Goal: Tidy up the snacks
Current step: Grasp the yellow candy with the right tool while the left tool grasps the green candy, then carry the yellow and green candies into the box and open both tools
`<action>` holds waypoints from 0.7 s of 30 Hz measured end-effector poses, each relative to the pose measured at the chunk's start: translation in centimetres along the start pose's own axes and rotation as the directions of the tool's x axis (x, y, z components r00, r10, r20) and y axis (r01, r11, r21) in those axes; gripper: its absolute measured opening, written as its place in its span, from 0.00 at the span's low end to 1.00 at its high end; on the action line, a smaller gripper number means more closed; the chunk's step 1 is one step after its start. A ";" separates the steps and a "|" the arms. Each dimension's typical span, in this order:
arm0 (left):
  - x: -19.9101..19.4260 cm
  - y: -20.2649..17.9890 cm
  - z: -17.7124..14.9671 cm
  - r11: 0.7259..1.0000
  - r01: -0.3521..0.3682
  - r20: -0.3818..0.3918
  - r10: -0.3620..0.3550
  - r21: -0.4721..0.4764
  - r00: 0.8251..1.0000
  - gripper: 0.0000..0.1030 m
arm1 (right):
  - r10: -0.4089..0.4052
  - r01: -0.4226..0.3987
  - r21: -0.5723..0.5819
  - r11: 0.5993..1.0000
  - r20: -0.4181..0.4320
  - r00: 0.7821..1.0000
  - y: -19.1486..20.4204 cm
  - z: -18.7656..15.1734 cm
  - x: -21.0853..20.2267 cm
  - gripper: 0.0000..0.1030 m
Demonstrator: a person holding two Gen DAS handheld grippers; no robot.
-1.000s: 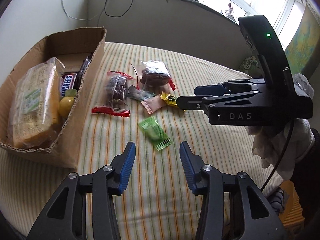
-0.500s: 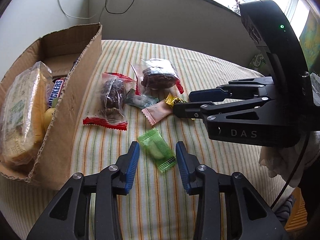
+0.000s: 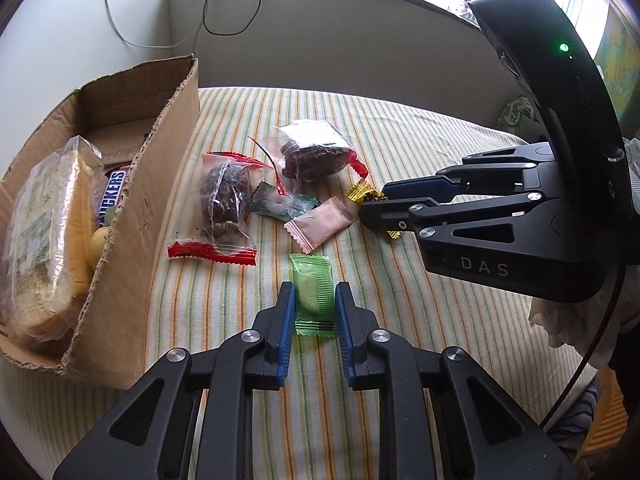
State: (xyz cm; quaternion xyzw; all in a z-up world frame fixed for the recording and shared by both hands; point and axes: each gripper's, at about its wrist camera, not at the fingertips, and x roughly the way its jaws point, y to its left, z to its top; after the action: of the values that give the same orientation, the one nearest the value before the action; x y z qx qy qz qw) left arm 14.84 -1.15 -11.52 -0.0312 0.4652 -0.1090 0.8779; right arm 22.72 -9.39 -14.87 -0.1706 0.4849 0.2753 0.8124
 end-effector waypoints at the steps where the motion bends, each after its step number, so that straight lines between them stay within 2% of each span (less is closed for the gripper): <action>1: 0.0 0.3 0.0 1.000 0.003 0.000 -0.003 -0.004 1.000 0.18 | 0.000 0.000 0.007 1.000 0.004 1.000 -0.1 -0.1 -0.2 0.25; 14: -3.8 1.8 -0.7 0.998 0.052 0.049 -0.050 -0.039 0.998 0.18 | 0.003 -0.007 0.052 0.999 0.078 0.997 -0.4 -0.9 -4.6 0.25; 21: -7.4 3.9 -0.3 0.997 0.053 0.121 -0.046 -0.058 0.992 0.18 | 0.015 -0.020 0.038 0.999 0.125 0.992 1.3 1.1 -6.6 0.24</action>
State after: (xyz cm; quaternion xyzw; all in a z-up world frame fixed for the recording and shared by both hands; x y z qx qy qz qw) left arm 11.17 4.27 -6.30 -0.0760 0.4142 -0.1142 0.8998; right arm 20.20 -9.65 -8.53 -0.1331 0.4397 0.2830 0.8419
